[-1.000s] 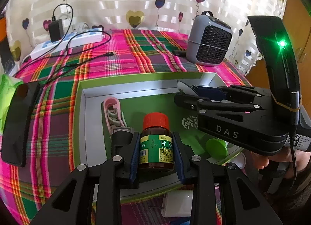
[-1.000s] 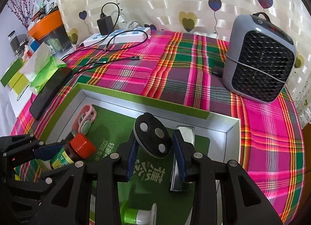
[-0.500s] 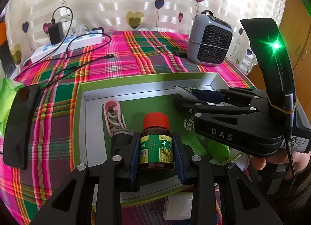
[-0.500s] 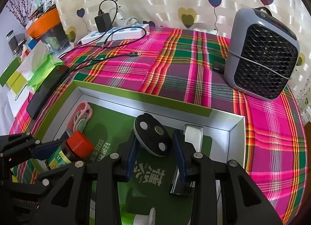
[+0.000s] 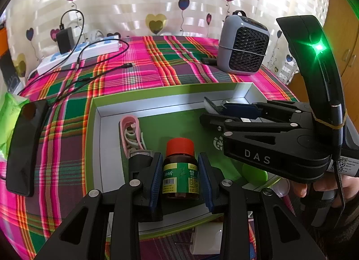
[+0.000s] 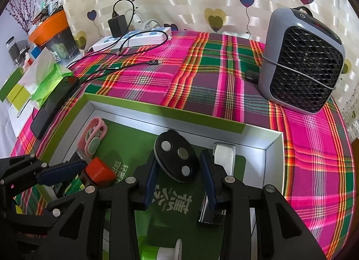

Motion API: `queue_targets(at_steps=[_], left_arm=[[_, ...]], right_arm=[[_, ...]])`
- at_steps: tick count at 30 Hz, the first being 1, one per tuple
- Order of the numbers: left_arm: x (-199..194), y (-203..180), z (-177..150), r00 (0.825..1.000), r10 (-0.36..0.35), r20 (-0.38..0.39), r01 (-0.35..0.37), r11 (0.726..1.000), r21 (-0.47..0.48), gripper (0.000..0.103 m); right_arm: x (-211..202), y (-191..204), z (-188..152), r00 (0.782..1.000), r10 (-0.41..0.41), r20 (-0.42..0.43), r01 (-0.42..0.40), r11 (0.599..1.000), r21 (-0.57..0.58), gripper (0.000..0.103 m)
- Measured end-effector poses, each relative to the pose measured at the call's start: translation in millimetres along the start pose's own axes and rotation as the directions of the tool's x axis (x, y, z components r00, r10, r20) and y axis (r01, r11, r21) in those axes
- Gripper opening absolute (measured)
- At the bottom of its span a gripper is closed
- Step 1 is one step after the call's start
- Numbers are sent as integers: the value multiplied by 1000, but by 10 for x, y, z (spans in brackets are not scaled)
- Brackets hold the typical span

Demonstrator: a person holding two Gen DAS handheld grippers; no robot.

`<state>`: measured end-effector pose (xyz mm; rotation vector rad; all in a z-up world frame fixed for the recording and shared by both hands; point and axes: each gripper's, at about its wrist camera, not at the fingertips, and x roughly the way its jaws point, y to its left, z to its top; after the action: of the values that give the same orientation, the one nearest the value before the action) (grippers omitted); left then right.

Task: Organize rigid objects
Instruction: 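Lower the jar and black round object onto the mat and open both grippers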

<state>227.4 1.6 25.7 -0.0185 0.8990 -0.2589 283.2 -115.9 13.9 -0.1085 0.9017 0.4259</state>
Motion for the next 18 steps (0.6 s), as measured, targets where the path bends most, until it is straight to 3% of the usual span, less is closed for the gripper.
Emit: queue_targets(at_steps=[4, 18], left_arm=[[-5, 7, 2, 1000, 4, -2, -4, 1000, 0, 33], [-111, 10, -27, 1000, 15, 13, -15, 1000, -6, 36]], right_arm=[[-4, -1, -6, 1000, 0, 0, 0, 1000, 8, 46], [-128, -4, -35, 1000, -7, 28, 6, 1000, 30, 46]])
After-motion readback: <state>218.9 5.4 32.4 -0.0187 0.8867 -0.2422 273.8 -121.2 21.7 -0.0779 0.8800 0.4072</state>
